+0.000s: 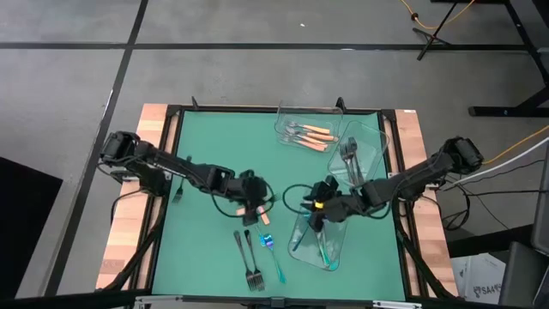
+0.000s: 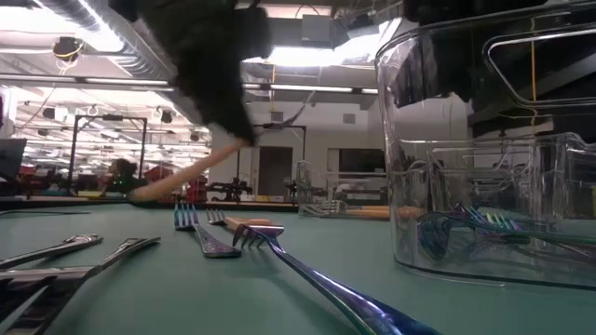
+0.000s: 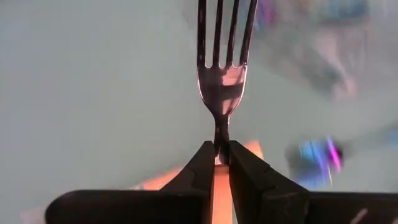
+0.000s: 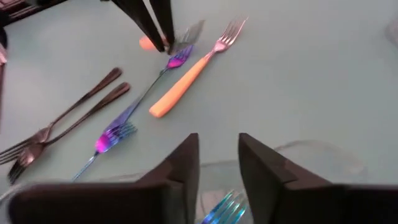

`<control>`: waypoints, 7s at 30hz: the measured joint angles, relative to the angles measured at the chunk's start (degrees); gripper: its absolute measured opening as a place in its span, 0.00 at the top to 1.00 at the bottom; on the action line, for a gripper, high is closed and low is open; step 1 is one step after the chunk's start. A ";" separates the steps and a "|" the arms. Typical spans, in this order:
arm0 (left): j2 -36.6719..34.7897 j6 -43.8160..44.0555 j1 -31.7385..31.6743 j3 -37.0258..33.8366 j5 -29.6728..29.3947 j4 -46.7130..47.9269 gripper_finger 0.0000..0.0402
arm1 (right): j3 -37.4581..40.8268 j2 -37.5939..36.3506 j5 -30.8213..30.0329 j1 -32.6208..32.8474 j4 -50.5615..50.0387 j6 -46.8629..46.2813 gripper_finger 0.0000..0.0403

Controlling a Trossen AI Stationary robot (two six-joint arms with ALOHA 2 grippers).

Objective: Sort silverware by color (type)
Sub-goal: Put the orange fork into the top transparent bin, then put the blue fork into the bottom transparent bin

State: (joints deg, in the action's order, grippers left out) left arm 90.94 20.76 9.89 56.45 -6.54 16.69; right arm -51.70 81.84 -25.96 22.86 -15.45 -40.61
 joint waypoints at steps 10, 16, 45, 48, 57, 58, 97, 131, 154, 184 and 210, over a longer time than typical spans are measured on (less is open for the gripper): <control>-0.04 1.37 -3.68 0.02 -13.93 -22.45 0.94 | 0.00 0.00 -0.01 -6.04 6.95 7.94 0.60; -0.05 1.27 -6.41 0.04 -14.38 -30.69 0.94 | 0.00 0.02 0.00 -8.69 8.22 8.14 0.61; -0.09 1.66 -8.48 0.04 -15.37 -41.73 0.91 | 0.00 0.07 -1.47 -16.09 19.40 13.91 0.78; -0.09 1.66 -8.48 0.04 -15.40 -41.68 0.90 | 0.00 0.07 -1.53 -16.11 19.24 13.95 0.86; -0.09 1.37 -8.43 0.04 -15.39 -41.58 0.90 | 0.00 0.07 -1.60 -16.12 19.13 14.16 0.95; -0.09 1.40 -8.43 0.04 -15.39 -41.59 0.90 | 0.00 0.07 -1.60 -16.12 19.13 14.16 0.95; -0.13 -1.86 -12.37 0.11 -8.51 -38.92 0.65 | 0.01 0.03 1.89 -20.25 17.02 18.12 0.99; -0.13 -1.91 -19.99 0.09 -8.99 -19.68 0.65 | -13.30 -0.35 29.72 -59.03 -8.53 51.55 0.99; -0.13 -1.84 -19.89 0.09 -9.01 -19.68 0.65 | -24.92 20.28 30.10 -58.89 -24.43 64.62 0.98; -0.13 -1.86 -19.89 0.07 -9.01 -19.68 0.65 | -24.94 27.74 27.88 -58.89 -26.56 64.99 0.89; -0.11 -1.90 -19.16 0.02 -9.01 -19.68 0.65 | -24.92 27.75 27.67 -58.89 -26.44 64.94 0.85</control>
State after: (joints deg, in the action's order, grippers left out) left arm 90.83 18.85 -9.28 56.47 -15.55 -2.98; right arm -76.62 109.59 1.72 -36.03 -41.89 24.34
